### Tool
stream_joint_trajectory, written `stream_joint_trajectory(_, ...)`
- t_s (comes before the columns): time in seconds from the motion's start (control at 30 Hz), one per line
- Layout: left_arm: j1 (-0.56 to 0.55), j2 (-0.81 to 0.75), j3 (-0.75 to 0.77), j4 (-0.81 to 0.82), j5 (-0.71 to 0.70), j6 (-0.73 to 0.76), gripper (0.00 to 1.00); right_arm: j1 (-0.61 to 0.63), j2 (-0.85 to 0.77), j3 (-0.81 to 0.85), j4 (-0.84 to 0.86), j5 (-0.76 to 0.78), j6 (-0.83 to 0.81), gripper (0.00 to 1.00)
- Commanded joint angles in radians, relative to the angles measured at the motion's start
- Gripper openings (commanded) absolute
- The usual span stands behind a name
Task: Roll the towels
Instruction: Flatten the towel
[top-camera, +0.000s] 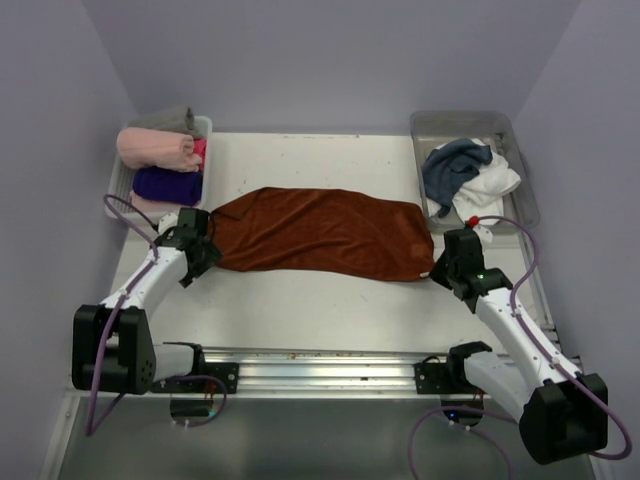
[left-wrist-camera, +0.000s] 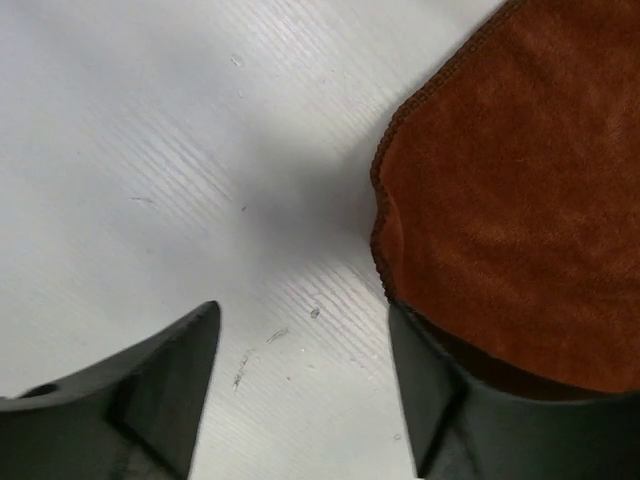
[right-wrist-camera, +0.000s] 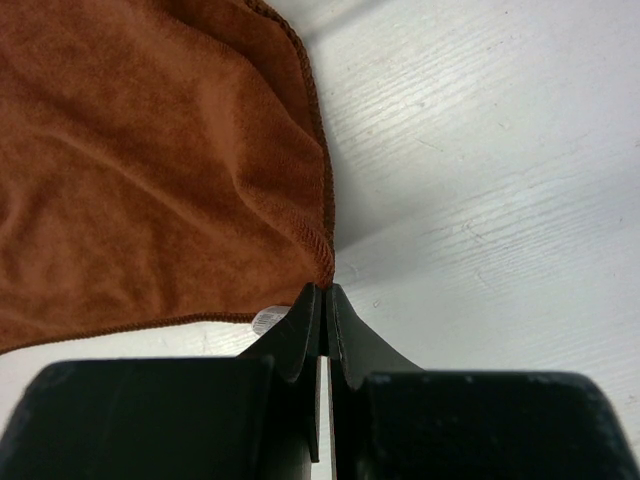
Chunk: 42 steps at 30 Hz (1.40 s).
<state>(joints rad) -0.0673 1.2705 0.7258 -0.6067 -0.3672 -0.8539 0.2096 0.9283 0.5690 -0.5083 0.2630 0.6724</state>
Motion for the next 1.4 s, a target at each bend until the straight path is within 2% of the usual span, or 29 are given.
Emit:
stream_joint_trajectory(0.0, 0.008, 0.006, 0.003, 0.045, 0.023, -0.022, 0.65, -0.004, -0.019, -0.001, 0.005, 0.007, -0.013, 0.0)
stream_joint_trajectory(0.1, 0.008, -0.023, -0.005, 0.082, 0.033, -0.042, 0.59, -0.004, -0.037, -0.001, -0.007, 0.016, -0.014, 0.0)
stream_joint_trajectory(0.33, 0.011, -0.193, -0.089, 0.104, -0.053, -0.125, 0.59, -0.004, -0.036, -0.004, -0.007, 0.015, -0.011, 0.0)
stream_joint_trajectory(0.37, 0.011, -0.215, -0.097, 0.101, -0.064, -0.134, 0.62, -0.003, -0.033, -0.004, -0.006, 0.013, -0.011, 0.0)
stream_joint_trajectory(0.4, 0.011, -0.252, -0.104, 0.102, -0.084, -0.14, 0.72, -0.004, -0.028, -0.004, -0.004, 0.013, -0.011, 0.0)
stream_joint_trajectory(0.47, 0.011, -0.279, -0.118, 0.101, -0.099, -0.146, 0.78, -0.004, -0.026, -0.004, 0.001, 0.01, -0.013, 0.0)
stream_joint_trajectory(0.5, 0.011, -0.301, -0.124, 0.122, -0.099, -0.14, 0.86, -0.004, -0.025, -0.004, 0.002, 0.012, -0.013, 0.0)
stream_joint_trajectory(0.6, 0.011, -0.31, -0.14, 0.145, -0.087, -0.126, 0.94, -0.004, -0.022, -0.003, 0.005, 0.012, -0.013, 0.0)
stream_joint_trajectory(0.67, 0.011, -0.307, -0.138, 0.139, -0.095, -0.137, 0.94, -0.003, -0.022, -0.003, 0.002, 0.01, -0.013, 0.0)
stream_joint_trajectory(0.77, 0.012, -0.304, -0.149, 0.18, -0.076, -0.106, 0.91, -0.004, -0.031, -0.006, 0.001, 0.013, -0.013, 0.0)
stream_joint_trajectory(0.8, 0.011, -0.286, -0.149, 0.206, -0.052, -0.096, 0.81, -0.004, -0.031, -0.008, 0.001, 0.013, -0.013, 0.0)
stream_joint_trajectory(0.9, 0.012, -0.196, -0.126, 0.246, 0.003, -0.054, 0.64, -0.003, -0.026, -0.008, 0.004, 0.01, -0.011, 0.0)
stream_joint_trajectory(0.93, 0.012, -0.168, -0.099, 0.248, 0.01, -0.05, 0.62, -0.004, -0.023, -0.006, 0.004, 0.005, -0.011, 0.0)
stream_joint_trajectory(1.07, 0.009, -0.042, -0.051, 0.297, 0.036, -0.01, 0.6, -0.003, -0.014, -0.004, 0.011, -0.002, -0.01, 0.0)
stream_joint_trajectory(1.2, -0.012, 0.064, -0.008, 0.298, 0.015, 0.01, 0.62, -0.003, -0.02, -0.004, 0.007, -0.004, -0.007, 0.0)
stream_joint_trajectory(1.37, -0.081, 0.098, 0.023, 0.295, -0.038, 0.032, 0.63, -0.003, -0.017, -0.004, 0.007, -0.002, -0.007, 0.0)
